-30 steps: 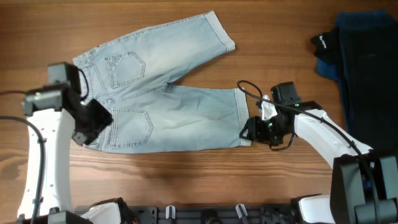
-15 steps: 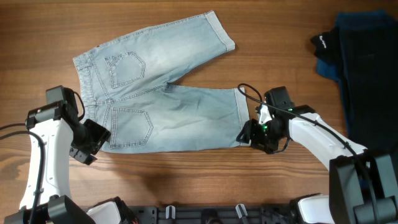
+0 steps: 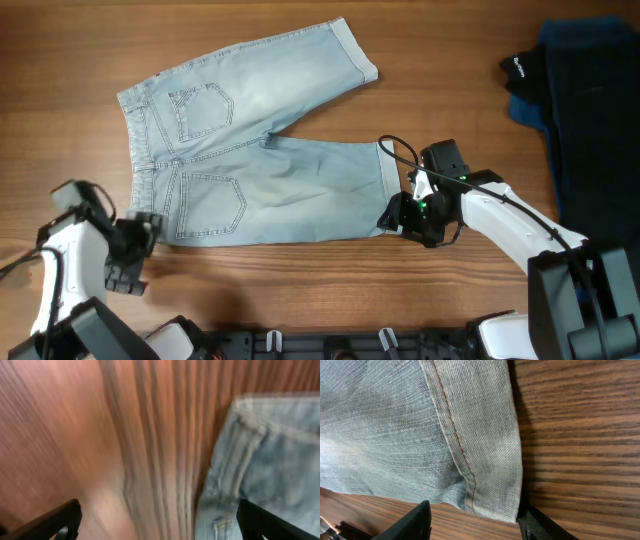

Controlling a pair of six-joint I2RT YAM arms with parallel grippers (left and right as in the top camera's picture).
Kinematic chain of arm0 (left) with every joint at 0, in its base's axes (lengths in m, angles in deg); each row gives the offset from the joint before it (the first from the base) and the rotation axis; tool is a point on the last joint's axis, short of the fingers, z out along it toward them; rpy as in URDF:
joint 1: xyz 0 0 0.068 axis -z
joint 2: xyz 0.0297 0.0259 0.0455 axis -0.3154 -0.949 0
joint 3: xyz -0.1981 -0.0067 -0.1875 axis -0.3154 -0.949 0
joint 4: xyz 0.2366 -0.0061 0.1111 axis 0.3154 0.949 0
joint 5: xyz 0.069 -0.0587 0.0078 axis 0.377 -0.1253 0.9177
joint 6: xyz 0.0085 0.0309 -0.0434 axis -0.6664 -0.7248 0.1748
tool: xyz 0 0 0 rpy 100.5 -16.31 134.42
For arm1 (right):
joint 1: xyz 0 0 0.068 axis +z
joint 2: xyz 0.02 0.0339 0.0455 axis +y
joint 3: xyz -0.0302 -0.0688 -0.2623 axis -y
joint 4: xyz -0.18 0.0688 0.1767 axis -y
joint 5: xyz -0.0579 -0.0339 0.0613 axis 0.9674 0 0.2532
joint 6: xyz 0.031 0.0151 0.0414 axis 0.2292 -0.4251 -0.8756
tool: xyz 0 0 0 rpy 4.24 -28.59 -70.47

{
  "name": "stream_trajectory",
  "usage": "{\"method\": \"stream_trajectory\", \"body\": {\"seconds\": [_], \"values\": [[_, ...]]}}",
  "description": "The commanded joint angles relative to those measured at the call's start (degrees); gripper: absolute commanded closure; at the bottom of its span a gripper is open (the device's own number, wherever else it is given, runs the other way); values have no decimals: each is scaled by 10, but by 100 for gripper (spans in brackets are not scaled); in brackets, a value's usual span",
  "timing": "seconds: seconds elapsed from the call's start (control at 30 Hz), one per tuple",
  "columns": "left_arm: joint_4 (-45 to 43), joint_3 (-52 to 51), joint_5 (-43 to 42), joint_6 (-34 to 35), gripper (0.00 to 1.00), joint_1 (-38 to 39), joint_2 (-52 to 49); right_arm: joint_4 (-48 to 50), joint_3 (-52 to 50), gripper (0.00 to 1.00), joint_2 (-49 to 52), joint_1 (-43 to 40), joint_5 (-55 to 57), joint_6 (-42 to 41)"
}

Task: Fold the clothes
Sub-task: 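Grasp the waistband corner with the left gripper and leg hem with the right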

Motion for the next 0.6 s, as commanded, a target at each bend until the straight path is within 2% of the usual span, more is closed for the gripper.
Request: {"method": "stream_trajectory", "body": {"seconds": [0.0, 0.17, 0.3, 0.43, 0.47, 0.5, 0.53, 0.57], "values": [[-83, -49, -64, -48, 0, -45, 1, 1, -3, 44, 5, 3, 0, -2], [-207, -108, -75, -60, 3, -45, 1, 3, -3, 44, 5, 3, 0, -2], [-261, -129, -75, -62, 17, -45, 1, 3, -3, 44, 5, 3, 0, -2], [-266, -132, -75, -63, 44, -45, 0, 3, -3, 43, 5, 3, 0, -3], [-265, -132, -75, -64, 54, -45, 0, 3, -3, 44, 5, 3, 0, -2], [-264, -132, -77, -70, 75, -45, 1, 2, -3, 44, 5, 3, 0, -2], [-265, -132, -79, -75, 83, -45, 0, 2, -3, 44, 5, 3, 0, -2], [-266, -132, -79, -75, 85, -45, 1, 2, -3, 44, 5, 3, -1, -2]]}}
